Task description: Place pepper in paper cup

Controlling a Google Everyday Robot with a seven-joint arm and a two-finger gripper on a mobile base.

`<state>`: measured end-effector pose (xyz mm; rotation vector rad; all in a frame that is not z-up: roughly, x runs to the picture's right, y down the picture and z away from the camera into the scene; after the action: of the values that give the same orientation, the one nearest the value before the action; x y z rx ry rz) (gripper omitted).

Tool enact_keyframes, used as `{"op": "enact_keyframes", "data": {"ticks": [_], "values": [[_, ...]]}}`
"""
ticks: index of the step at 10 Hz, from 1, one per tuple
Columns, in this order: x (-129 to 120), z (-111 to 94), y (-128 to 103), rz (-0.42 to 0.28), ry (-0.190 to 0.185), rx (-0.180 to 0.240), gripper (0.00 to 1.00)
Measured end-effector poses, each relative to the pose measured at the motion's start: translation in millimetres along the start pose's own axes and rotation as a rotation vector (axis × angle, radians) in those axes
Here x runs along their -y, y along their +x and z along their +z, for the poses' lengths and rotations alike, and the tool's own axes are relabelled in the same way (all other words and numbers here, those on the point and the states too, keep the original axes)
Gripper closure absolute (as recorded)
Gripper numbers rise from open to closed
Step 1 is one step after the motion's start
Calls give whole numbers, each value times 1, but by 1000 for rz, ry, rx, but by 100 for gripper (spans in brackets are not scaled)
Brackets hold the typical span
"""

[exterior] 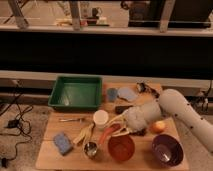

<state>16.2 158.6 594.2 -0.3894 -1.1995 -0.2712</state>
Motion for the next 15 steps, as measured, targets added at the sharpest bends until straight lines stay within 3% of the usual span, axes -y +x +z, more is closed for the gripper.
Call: {"op": "enact_keyframes", "data": {"ticks": [2,5,8,15], "values": [[18,20,-12,-48,-2,45,100],[41,32,1,-78,8,74,100],[49,37,23,-72,21,77,100],[50,36,24,-69,27,77,100]]}}
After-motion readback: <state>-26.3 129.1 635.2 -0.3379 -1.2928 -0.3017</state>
